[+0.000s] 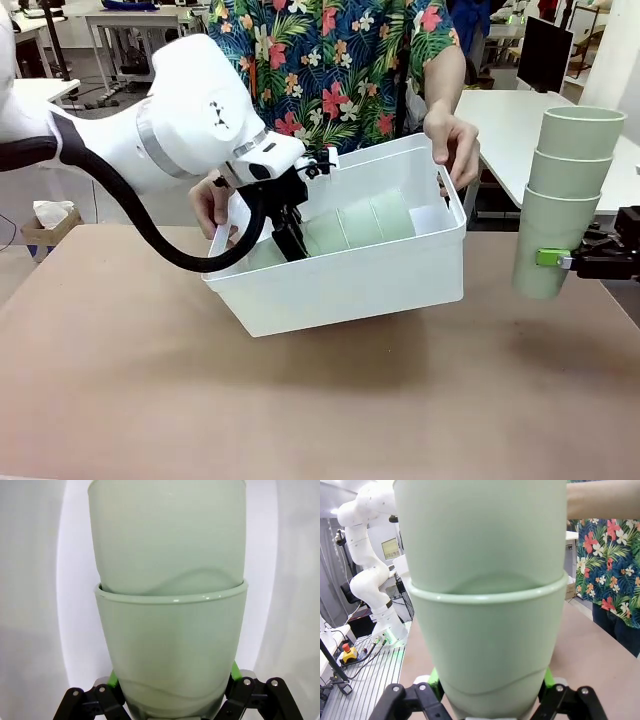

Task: Stack the cups and store them in the basket.
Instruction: Place the stack of Reusable plastic cups into the Pantry Basket.

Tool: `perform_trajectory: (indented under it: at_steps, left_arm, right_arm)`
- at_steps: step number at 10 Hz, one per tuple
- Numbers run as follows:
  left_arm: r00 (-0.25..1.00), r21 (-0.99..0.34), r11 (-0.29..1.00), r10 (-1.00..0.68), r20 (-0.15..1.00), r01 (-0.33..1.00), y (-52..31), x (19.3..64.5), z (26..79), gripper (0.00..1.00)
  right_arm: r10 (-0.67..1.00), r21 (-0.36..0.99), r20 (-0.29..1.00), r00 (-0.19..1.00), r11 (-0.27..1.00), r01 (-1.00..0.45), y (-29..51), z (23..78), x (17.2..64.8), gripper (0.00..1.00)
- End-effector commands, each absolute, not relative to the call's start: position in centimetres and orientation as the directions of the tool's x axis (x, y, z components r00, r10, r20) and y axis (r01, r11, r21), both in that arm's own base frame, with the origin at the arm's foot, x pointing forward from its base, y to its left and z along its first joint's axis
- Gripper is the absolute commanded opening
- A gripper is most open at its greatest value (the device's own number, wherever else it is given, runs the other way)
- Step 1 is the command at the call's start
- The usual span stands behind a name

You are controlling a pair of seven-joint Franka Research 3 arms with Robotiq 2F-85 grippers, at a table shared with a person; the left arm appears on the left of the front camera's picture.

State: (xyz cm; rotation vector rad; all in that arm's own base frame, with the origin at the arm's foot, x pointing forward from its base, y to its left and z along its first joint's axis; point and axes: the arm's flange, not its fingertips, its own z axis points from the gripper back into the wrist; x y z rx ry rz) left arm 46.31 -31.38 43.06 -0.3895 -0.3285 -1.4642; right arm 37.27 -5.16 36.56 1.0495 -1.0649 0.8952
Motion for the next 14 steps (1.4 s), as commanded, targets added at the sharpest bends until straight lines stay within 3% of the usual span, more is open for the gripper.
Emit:
perform_trajectory:
  at_steps: [1,5,6,11,14]
  left_arm:
    - [0.096,-0.035,0.090,-0.908,0.408,0.995,-32.5,46.0,42.9,0.86]
    - [0.084,-0.023,0.082,-0.913,0.400,0.996,-33.0,45.9,42.4,0.86]
    - [0.088,-0.022,0.087,-0.911,0.402,0.996,-33.1,45.8,42.5,1.00]
    - [0.071,-0.044,0.058,-0.905,0.418,0.997,-32.8,45.7,43.3,1.00]
    - [0.057,-0.077,0.021,-0.859,0.509,0.997,-30.5,45.3,48.0,1.00]
  right_arm:
    - [0.074,0.217,0.967,0.244,0.264,-0.940,-5.1,37.0,37.3,0.85]
    - [0.074,0.217,0.967,0.244,0.264,-0.940,-5.1,37.0,37.3,0.85]
    - [0.074,0.217,0.967,0.244,0.264,-0.940,-5.1,37.0,37.3,0.85]
    - [0.074,0.217,0.967,0.244,0.264,-0.940,-5.1,37.0,37.3,0.85]
    - [0.074,0.217,0.967,0.244,0.264,-0.940,-5.1,37.0,37.3,0.85]
